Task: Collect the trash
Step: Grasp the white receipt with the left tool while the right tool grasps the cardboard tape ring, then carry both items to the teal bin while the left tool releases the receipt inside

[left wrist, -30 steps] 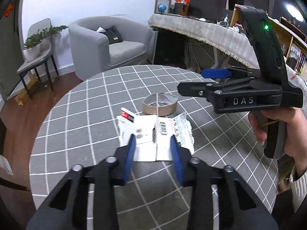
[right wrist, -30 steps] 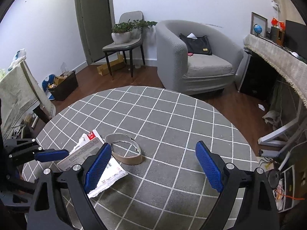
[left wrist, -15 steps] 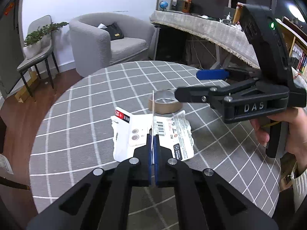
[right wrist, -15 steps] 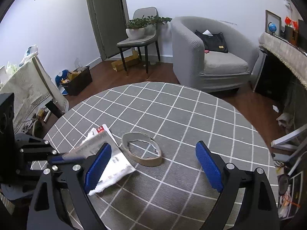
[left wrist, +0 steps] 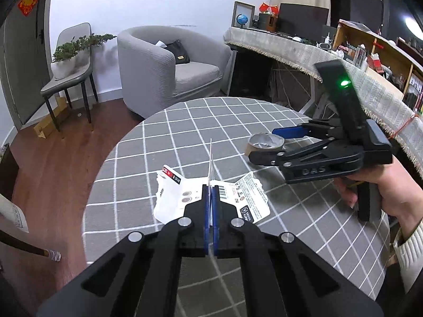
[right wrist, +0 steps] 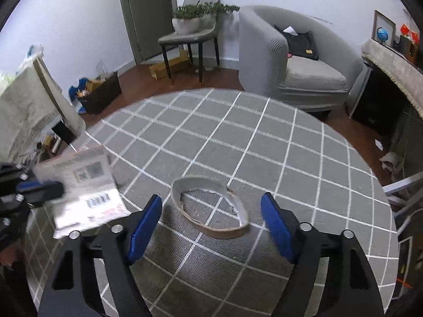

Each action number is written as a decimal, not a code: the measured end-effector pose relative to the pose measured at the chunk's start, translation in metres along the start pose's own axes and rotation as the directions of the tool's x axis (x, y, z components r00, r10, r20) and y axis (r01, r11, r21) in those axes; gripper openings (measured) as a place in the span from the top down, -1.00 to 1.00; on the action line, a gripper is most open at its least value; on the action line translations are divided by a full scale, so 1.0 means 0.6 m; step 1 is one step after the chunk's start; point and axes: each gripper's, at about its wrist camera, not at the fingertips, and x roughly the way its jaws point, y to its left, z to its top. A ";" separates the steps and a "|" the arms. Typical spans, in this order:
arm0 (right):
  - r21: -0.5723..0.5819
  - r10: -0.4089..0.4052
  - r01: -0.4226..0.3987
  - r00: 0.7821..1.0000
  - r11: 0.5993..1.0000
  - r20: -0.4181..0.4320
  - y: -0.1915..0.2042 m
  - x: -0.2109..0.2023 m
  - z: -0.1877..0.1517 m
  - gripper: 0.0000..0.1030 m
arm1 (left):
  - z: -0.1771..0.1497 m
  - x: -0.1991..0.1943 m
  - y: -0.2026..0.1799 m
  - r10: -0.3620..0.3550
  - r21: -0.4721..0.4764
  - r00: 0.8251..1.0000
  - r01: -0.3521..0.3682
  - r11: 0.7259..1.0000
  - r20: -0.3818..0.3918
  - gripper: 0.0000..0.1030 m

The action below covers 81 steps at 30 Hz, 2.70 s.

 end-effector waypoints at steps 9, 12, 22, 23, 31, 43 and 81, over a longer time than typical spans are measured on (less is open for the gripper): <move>-0.016 -0.109 0.109 0.994 0.994 0.010 0.027 -0.001 0.005 -0.01 | -0.018 -0.019 0.013 0.026 -0.010 1.000 -0.026 1.000 0.001 0.94; -0.007 -0.099 0.099 0.995 0.995 0.021 0.037 -0.006 -0.001 -0.01 | -0.021 -0.034 0.017 0.031 -0.030 0.999 -0.030 0.999 0.012 0.94; 0.003 -0.065 0.065 0.994 0.998 0.085 0.082 -0.055 -0.028 -0.01 | -0.042 -0.105 0.017 0.075 -0.065 0.994 -0.070 0.995 0.079 0.94; 0.006 -0.058 0.057 0.994 0.998 0.094 0.087 -0.063 -0.032 -0.01 | -0.045 -0.111 0.018 0.078 -0.070 0.994 -0.072 0.995 0.082 0.95; 0.003 -0.011 0.010 0.990 1.000 0.143 0.148 -0.106 -0.067 -0.01 | -0.084 -0.178 0.016 0.124 -0.100 0.984 -0.111 0.989 0.129 0.95; -0.017 0.037 -0.035 0.987 0.999 0.156 0.235 -0.139 -0.122 -0.01 | -0.157 -0.257 0.044 0.193 -0.133 0.968 -0.173 0.976 0.157 0.95; -0.149 0.215 -0.209 0.976 0.967 0.027 0.543 -0.055 -0.137 -0.01 | -0.430 -0.204 0.257 0.182 -0.258 0.903 -0.296 0.920 -0.388 0.94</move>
